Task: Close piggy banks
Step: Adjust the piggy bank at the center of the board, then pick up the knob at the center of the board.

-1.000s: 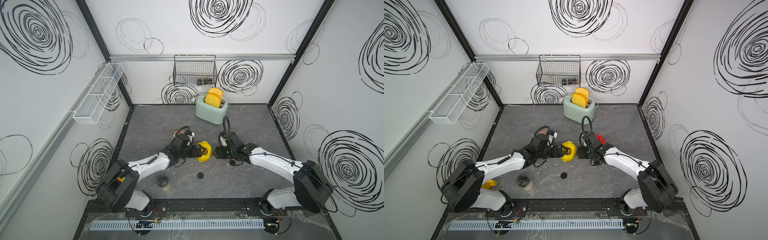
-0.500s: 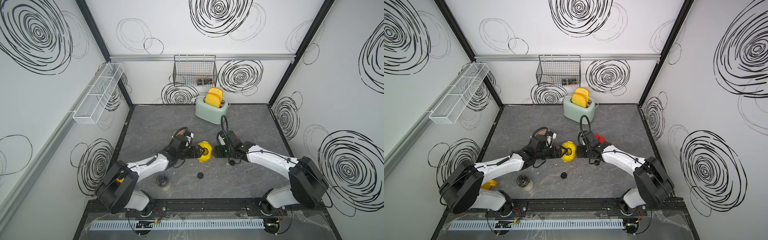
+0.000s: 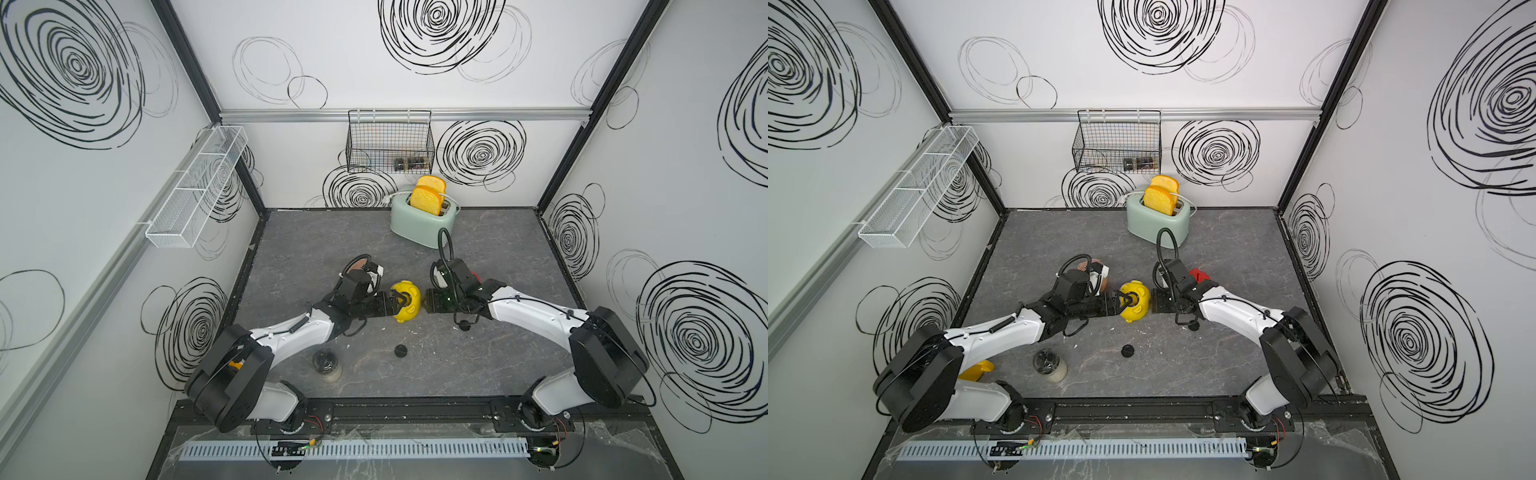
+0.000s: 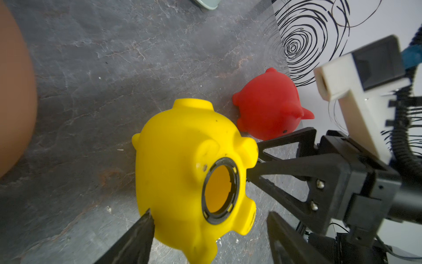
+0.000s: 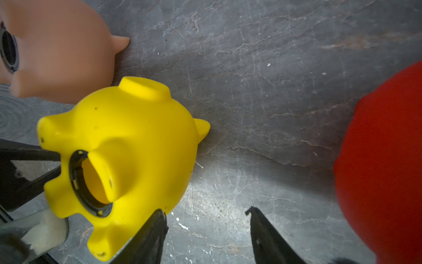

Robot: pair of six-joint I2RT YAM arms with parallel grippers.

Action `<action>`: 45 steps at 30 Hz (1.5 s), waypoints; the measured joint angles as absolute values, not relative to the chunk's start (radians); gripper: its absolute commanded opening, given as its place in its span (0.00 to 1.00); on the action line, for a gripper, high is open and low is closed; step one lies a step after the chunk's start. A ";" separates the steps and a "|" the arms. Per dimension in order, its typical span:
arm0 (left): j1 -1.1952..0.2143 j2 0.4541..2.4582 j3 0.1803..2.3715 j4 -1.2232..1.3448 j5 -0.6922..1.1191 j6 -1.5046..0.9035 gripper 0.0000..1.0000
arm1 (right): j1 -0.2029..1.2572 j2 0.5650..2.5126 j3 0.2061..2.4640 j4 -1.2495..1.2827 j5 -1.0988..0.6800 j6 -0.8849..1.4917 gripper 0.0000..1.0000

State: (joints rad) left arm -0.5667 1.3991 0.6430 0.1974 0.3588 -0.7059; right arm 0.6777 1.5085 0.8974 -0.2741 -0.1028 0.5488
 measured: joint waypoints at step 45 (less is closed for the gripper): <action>-0.553 0.809 0.761 -0.192 0.178 -0.580 0.84 | 0.809 1.110 0.819 -0.322 -0.139 0.451 0.45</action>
